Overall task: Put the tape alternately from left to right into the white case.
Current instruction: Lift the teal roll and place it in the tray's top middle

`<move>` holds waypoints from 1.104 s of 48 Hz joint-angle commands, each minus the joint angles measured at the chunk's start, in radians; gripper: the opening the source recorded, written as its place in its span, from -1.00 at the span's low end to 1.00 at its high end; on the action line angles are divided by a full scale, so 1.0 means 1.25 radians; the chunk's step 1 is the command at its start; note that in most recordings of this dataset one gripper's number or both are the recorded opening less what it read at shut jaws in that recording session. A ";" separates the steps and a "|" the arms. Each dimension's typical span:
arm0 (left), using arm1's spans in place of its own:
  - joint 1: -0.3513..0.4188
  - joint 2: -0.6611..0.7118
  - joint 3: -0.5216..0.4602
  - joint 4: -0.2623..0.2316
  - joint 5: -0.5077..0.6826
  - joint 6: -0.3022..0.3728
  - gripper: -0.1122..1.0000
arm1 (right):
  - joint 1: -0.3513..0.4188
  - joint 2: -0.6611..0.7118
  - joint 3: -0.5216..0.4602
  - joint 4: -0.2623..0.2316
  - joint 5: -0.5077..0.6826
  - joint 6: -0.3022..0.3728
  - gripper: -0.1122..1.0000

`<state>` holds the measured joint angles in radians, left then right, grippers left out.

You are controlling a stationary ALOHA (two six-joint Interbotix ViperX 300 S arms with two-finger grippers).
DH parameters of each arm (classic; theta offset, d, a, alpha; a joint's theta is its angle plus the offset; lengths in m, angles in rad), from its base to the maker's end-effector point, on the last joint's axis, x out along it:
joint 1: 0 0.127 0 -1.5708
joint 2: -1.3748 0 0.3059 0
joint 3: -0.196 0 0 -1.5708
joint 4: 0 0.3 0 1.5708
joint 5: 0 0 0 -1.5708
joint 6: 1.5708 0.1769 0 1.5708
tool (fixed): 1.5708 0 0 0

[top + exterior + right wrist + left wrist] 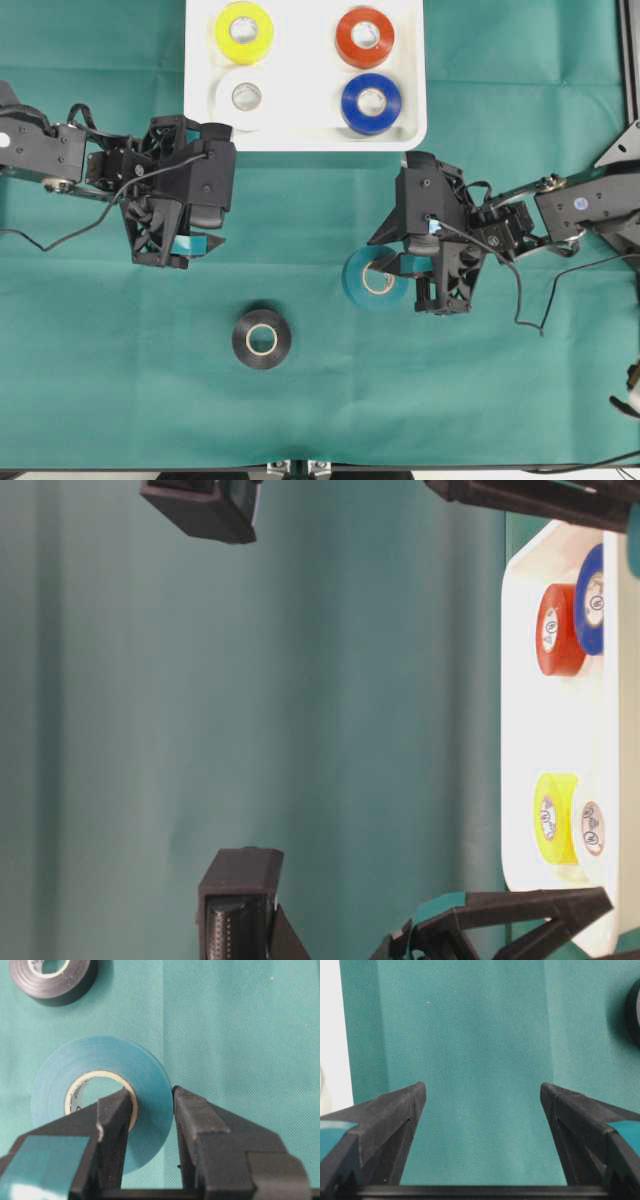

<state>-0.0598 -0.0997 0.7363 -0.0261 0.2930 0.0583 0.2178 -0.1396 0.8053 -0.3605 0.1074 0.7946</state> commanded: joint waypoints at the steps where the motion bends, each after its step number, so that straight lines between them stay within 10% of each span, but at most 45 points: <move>1: -0.004 -0.017 -0.013 -0.002 -0.004 -0.001 0.47 | 0.001 -0.018 -0.011 -0.001 -0.004 -0.001 -0.28; 19: -0.004 -0.017 -0.013 -0.001 -0.004 -0.001 0.47 | -0.055 -0.018 -0.038 -0.052 -0.007 -0.006 -0.28; 34: -0.010 -0.018 -0.013 -0.001 -0.004 -0.002 0.48 | -0.150 -0.017 -0.097 -0.171 -0.026 -0.006 -0.28; 53: -0.015 -0.018 -0.015 -0.001 -0.004 -0.002 0.47 | -0.218 0.021 -0.115 -0.190 -0.070 -0.010 -0.28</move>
<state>-0.0736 -0.0997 0.7378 -0.0276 0.2930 0.0568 -0.0307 -0.1089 0.6918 -0.5937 0.0322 0.7839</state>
